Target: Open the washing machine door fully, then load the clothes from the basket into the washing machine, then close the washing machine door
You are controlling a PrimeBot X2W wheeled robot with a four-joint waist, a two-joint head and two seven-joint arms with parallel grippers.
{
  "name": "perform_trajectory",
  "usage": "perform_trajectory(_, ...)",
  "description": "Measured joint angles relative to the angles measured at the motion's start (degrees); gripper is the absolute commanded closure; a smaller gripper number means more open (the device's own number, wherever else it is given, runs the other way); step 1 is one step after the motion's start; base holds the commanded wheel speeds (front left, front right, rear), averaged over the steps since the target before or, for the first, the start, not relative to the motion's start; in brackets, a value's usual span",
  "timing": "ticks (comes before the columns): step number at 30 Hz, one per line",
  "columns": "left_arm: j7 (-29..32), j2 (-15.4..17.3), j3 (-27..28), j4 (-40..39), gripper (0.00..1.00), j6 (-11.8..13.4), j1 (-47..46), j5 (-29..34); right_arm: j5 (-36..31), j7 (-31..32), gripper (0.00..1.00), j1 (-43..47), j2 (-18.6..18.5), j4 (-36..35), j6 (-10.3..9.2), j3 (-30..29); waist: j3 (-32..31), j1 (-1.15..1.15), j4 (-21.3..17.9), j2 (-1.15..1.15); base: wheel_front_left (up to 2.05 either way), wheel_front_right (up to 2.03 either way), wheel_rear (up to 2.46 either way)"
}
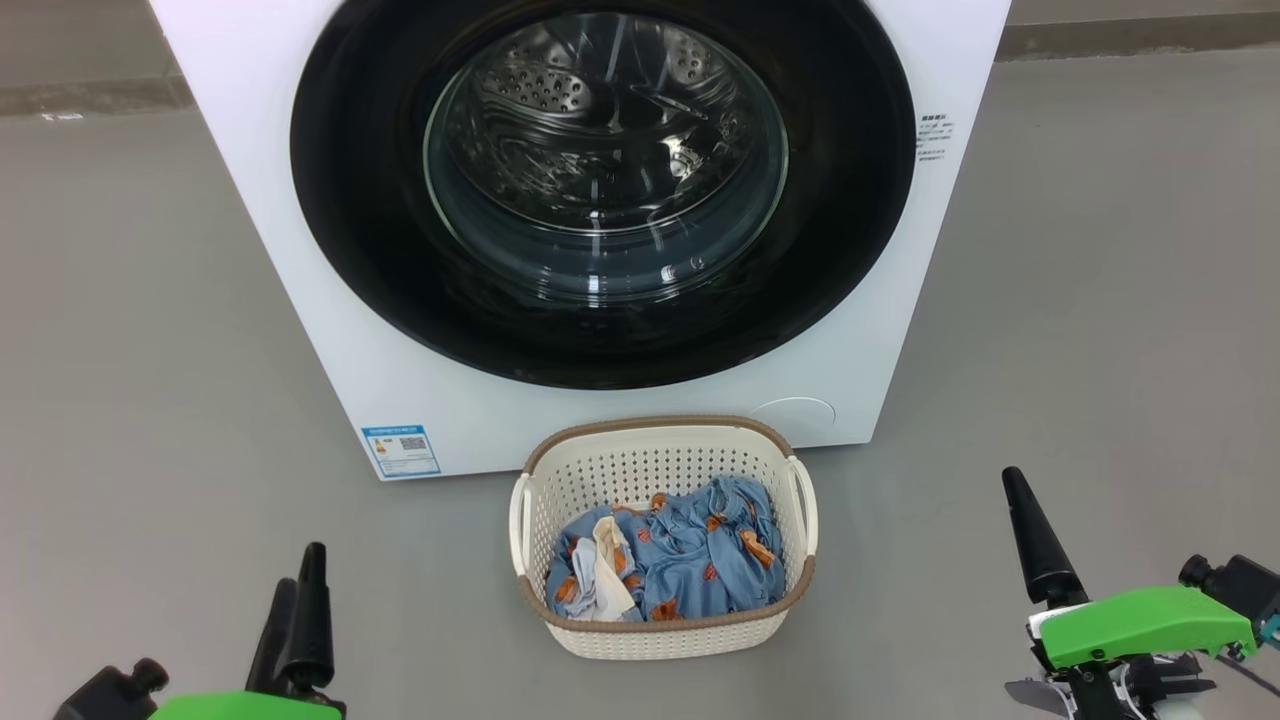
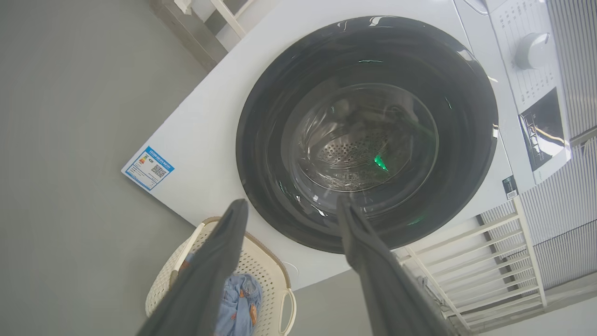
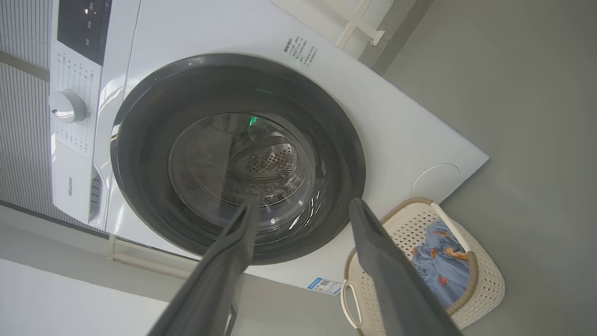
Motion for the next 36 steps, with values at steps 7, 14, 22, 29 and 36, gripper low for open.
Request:
perform_trajectory(7, -1.2, 0.0, -0.5, 0.0, 0.0, 0.0, -0.3, 5.2, -5.9, -1.0, 0.0, -0.4, -0.2, 0.4, 0.0, 1.0, -0.2, 0.0, 0.0, 0.0, 0.0, 0.0, 0.0)
perform_trajectory(14, -2.1, 0.5, -1.1, 0.0, 0.0, 0.0, -0.8, 9.6, -11.7, -2.1, 0.0, -0.5, -0.5, 1.4, 0.0, 1.1, -0.3, 0.0, 0.0, 0.0, 0.0, 0.0, 0.0)
perform_trajectory(22, -3.5, 0.8, -1.7, 0.3, 0.0, 0.0, -1.2, 15.4, -19.3, -3.4, 0.0, -1.8, -0.5, 2.4, 0.0, 1.0, -0.4, 0.0, -0.1, 0.0, 0.0, 0.0, 0.0)
perform_trajectory(29, -4.6, 0.8, -2.2, 0.4, 0.0, -0.1, -1.9, 19.4, -23.8, -4.6, 0.0, -2.6, -0.5, 3.2, 0.01, 1.3, -0.5, 0.0, -0.2, 0.0, 0.0, 0.0, 0.0)
perform_trajectory(36, -5.8, 1.0, -2.7, 0.4, 0.0, -0.1, -2.1, 23.4, -27.9, -5.7, 0.0, -3.1, -0.5, 3.6, 0.01, 1.9, -0.7, 0.0, -0.3, 0.0, 0.0, 0.0, 0.0)
